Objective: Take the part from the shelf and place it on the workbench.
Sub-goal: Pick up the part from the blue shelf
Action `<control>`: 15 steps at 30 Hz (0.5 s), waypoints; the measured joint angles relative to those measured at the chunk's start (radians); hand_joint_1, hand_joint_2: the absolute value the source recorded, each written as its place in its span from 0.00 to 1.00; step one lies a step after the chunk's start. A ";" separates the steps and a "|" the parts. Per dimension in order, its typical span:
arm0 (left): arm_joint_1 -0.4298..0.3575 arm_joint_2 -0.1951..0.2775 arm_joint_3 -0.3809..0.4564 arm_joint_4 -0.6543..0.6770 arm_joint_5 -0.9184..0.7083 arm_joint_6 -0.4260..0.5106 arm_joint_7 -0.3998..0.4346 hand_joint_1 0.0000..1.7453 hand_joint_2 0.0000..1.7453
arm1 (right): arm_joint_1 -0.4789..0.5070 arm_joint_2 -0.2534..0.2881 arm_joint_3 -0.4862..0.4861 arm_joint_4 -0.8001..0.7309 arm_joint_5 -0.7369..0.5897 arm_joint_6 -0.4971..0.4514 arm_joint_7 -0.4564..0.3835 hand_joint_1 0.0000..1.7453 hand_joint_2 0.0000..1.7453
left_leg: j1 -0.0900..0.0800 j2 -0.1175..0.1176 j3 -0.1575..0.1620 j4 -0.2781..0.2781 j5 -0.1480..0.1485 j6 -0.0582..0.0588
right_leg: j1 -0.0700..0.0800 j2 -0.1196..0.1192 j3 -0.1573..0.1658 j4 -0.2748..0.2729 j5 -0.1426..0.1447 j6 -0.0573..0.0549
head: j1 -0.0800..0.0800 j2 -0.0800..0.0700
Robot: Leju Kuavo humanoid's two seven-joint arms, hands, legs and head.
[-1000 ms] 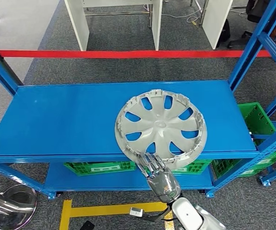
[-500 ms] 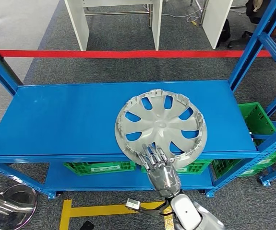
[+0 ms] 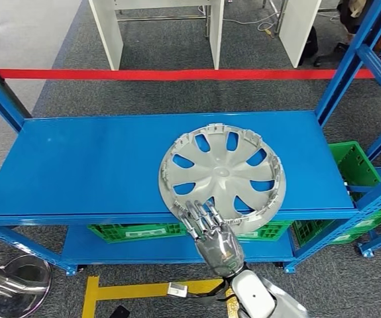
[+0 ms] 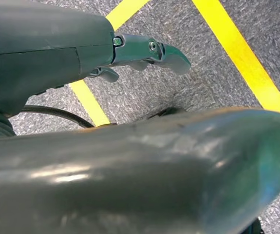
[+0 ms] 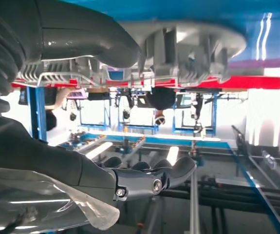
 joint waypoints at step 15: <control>0.000 -0.002 0.000 0.000 -0.003 -0.009 0.000 0.00 0.00 | 0.024 0.001 -0.056 0.063 0.000 0.000 -0.109 0.00 1.00 | 0.000 0.000 0.000 0.001 0.000 0.000 | 0.000 0.000 0.000 0.000 0.000 0.000 | 0.000 0.000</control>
